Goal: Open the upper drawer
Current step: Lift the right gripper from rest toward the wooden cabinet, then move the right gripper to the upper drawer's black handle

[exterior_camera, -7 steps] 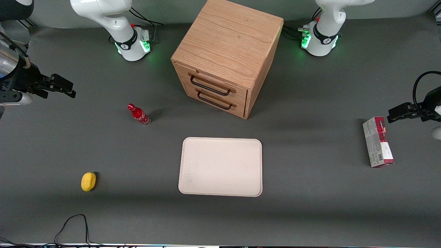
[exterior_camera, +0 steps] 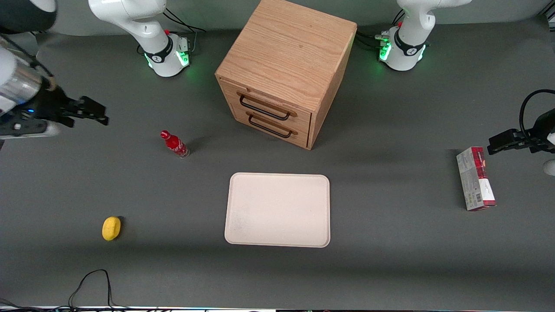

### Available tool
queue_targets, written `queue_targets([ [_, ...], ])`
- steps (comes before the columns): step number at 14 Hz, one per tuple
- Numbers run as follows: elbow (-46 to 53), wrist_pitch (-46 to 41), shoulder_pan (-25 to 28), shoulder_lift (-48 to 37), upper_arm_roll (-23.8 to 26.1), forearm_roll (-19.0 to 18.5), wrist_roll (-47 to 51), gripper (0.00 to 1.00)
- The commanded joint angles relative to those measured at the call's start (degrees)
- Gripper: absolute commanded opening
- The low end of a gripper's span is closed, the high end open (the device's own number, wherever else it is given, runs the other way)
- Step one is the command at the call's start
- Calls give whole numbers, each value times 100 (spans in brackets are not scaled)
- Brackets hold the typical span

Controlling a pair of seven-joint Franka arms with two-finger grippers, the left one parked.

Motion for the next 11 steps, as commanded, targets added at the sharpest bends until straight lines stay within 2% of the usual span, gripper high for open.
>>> queue_targets([
  [1, 365, -115, -11, 329, 895, 112, 79, 100],
  [5, 758, -421, -11, 565, 1889, 181, 9, 100],
  [7, 1102, -431, -11, 802, 2626, 121, 17, 100],
  [8, 1112, -431, -19, 856, 2743, 129, -44, 100],
  [11, 1138, -362, -11, 1057, 3174, 182, -1254, 100],
])
